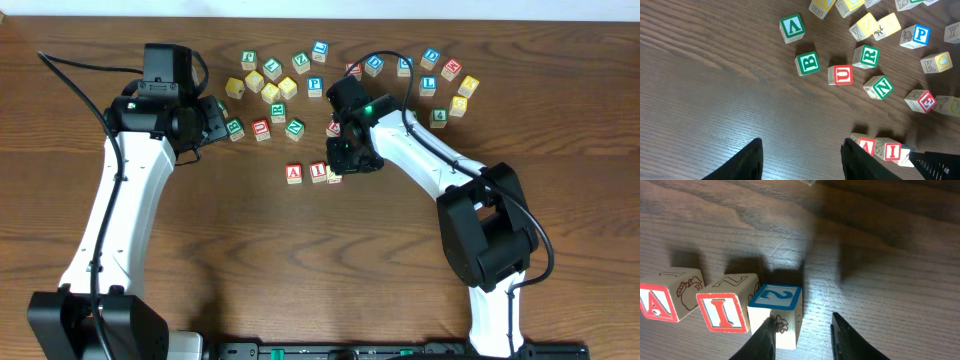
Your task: Spell out AI2
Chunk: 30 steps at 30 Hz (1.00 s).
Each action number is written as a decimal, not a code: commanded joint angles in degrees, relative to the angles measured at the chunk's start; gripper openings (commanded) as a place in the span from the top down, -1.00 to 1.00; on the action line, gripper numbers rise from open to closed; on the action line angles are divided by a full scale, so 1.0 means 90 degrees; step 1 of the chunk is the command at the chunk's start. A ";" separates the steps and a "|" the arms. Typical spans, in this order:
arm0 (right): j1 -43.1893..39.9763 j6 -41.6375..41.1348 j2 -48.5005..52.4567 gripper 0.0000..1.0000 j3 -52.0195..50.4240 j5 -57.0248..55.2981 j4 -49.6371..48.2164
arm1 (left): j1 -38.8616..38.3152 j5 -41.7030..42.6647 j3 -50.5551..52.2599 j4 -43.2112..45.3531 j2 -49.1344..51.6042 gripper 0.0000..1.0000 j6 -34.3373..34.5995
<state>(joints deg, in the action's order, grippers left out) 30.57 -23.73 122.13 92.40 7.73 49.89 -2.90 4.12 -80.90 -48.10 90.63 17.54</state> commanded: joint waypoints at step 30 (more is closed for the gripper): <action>-0.0566 0.0787 -0.0124 0.27 0.0362 0.0993 0.0313 | 0.0010 -0.0107 0.0053 0.0095 -0.0019 0.00 -0.0109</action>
<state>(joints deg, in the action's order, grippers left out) 25.17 -18.50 121.99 93.89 13.93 52.34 -2.90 4.12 -80.90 -47.33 90.65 17.54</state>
